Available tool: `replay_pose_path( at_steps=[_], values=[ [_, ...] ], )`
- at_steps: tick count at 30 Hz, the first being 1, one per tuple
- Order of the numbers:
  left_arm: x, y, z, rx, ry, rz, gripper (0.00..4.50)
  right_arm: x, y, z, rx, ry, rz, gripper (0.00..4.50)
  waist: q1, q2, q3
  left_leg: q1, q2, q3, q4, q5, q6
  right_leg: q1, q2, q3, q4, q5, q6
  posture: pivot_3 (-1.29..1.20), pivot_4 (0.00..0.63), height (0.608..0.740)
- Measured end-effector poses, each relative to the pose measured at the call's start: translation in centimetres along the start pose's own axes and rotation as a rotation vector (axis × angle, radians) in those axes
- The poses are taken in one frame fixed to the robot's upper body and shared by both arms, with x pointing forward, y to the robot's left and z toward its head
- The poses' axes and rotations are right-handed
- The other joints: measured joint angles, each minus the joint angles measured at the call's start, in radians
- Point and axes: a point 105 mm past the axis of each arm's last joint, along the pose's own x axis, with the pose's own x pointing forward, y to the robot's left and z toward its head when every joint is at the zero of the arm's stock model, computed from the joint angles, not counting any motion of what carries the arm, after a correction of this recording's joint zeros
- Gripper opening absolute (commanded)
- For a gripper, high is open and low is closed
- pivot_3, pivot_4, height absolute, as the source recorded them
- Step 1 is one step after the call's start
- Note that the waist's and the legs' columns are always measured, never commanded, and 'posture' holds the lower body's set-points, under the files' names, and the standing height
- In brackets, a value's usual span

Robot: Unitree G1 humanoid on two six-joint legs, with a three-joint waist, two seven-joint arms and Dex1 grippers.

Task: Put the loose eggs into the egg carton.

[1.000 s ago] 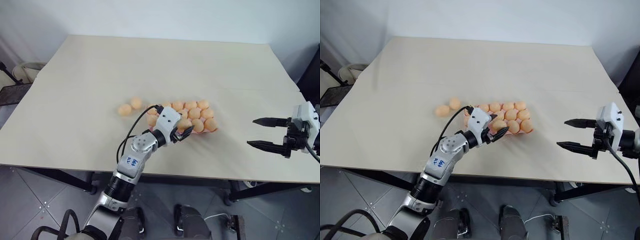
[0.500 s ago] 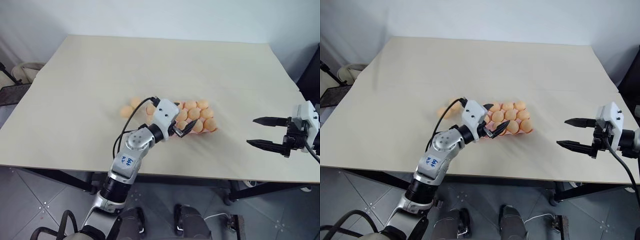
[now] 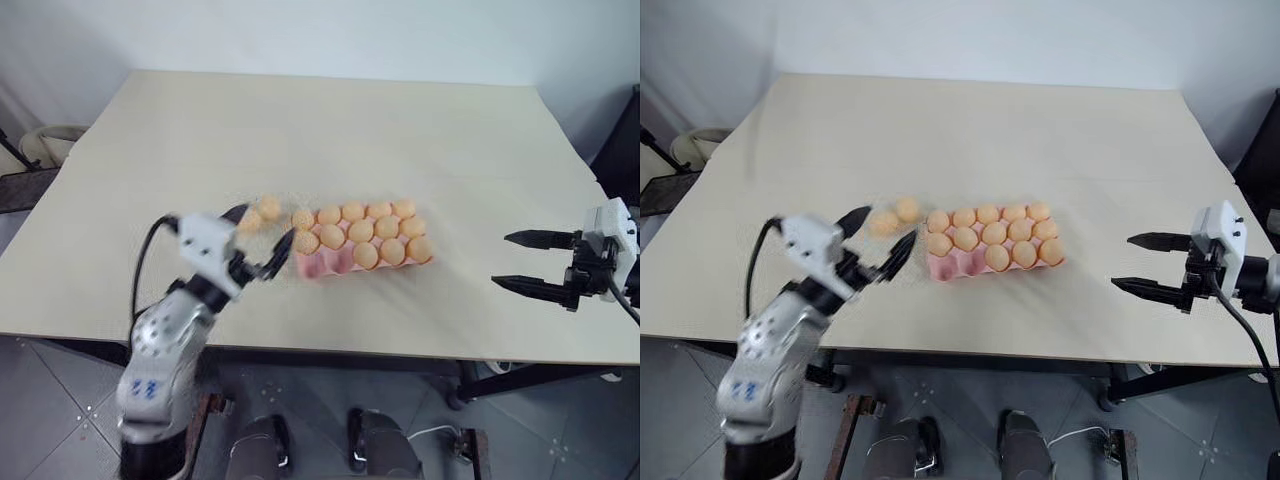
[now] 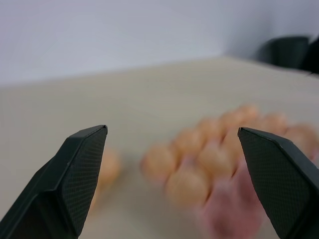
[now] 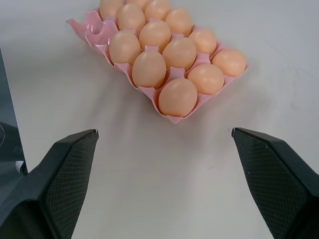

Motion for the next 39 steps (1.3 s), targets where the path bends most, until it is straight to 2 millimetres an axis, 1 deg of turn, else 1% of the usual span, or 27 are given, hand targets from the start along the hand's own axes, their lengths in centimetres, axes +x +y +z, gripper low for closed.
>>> replay_pose_path(
  at_steps=[2,4,7,9,13,15,17,20,24,27,31,33,39],
  values=[
    [-2.2,1.7,-0.7,0.004,0.033,0.035,4.47,0.2,-0.3,0.1,-0.002,-0.005,0.007,4.50,-0.001,0.000,0.000,0.000,0.001,-0.001,0.000,0.000,0.000,0.000,0.000,0.001,-0.002,0.000,-0.001,0.00,0.150,0.740],
    [-3.7,2.8,-1.1,0.017,0.056,0.062,4.47,0.4,-0.5,0.2,-0.004,-0.004,0.017,4.50,-0.003,0.001,0.000,0.000,0.002,-0.001,-0.001,-0.001,0.000,0.001,0.001,0.002,-0.010,0.002,-0.001,0.00,0.150,0.740],
    [-5.3,5.0,-1.7,0.020,0.089,0.137,4.47,1.3,-0.9,0.5,-0.010,-0.011,0.038,4.50,-0.004,0.003,0.001,-0.001,0.004,0.000,-0.007,-0.001,0.001,0.000,0.005,0.001,-0.026,0.010,-0.002,0.00,0.150,0.740],
    [-5.7,5.8,-1.9,0.011,0.099,0.179,4.47,1.4,-1.1,0.7,-0.021,-0.013,0.047,4.50,-0.002,0.002,0.001,-0.003,0.002,0.002,-0.012,-0.001,0.001,0.000,0.004,0.002,-0.031,0.012,-0.002,0.00,0.150,0.740],
    [-5.5,6.0,-2.2,-0.040,0.110,0.206,4.47,1.8,-1.3,0.6,-0.020,-0.002,0.067,4.50,0.000,0.002,0.001,-0.004,-0.002,0.006,-0.016,-0.002,0.002,-0.003,0.000,0.004,-0.027,0.012,-0.002,0.00,0.150,0.740],
    [-5.1,5.8,-2.3,-0.057,0.112,0.202,4.47,1.9,-1.5,0.6,-0.024,-0.001,0.066,4.50,0.001,0.002,0.001,-0.004,-0.001,0.009,-0.015,-0.002,-0.002,-0.005,0.000,0.002,-0.024,0.012,-0.001,0.00,0.150,0.740],
    [-4.5,5.8,-2.1,-0.058,0.098,0.199,4.47,1.9,-1.6,0.7,-0.024,-0.002,0.066,4.50,0.002,0.002,0.001,-0.004,-0.002,0.009,-0.014,-0.004,-0.003,-0.005,0.000,-0.001,-0.024,0.015,0.006,0.00,0.150,0.740],
    [-2.7,6.3,-2.0,-0.043,0.099,0.163,4.47,2.4,-1.5,0.7,-0.026,0.003,0.084,4.50,0.002,0.003,0.001,-0.003,-0.003,0.010,-0.013,-0.004,-0.003,-0.005,0.001,-0.003,-0.023,0.016,0.007,0.00,0.150,0.740],
    [-0.3,6.3,-3.2,-0.016,0.116,0.075,4.47,2.7,-1.4,0.6,-0.023,0.002,0.093,4.50,0.001,0.003,0.001,-0.002,-0.002,0.011,-0.012,-0.005,0.000,-0.005,0.001,-0.003,-0.023,0.015,0.006,0.00,0.150,0.740],
    [1.7,6.7,-4.3,0.025,0.126,0.027,4.47,2.7,-1.4,0.6,-0.022,0.001,0.095,4.50,0.001,0.003,0.001,-0.002,-0.001,0.011,-0.011,-0.004,0.000,-0.005,0.000,-0.002,-0.022,0.015,0.005,0.00,0.150,0.740],
    [3.8,6.9,-5.2,0.076,0.131,-0.025,4.47,2.8,-1.4,0.7,-0.022,0.001,0.098,4.50,0.001,0.003,0.000,-0.001,0.002,0.013,-0.011,-0.004,0.000,-0.006,0.000,-0.002,-0.021,0.016,0.007,0.00,0.150,0.740],
    [4.7,6.8,-5.4,0.081,0.124,-0.050,4.47,2.8,-1.3,0.8,-0.027,0.002,0.102,4.50,0.001,0.003,0.000,-0.001,0.002,0.015,-0.011,-0.004,0.000,-0.008,-0.001,-0.003,-0.020,0.020,0.015,0.00,0.150,0.740],
    [6.8,6.4,-5.4,0.104,0.102,-0.111,4.47,2.8,-0.8,0.1,-0.007,0.017,0.107,4.50,0.001,0.003,0.000,-0.002,0.002,0.022,-0.008,-0.004,-0.002,-0.013,-0.003,-0.011,-0.014,0.020,0.014,0.00,0.150,0.740]
  ],
)
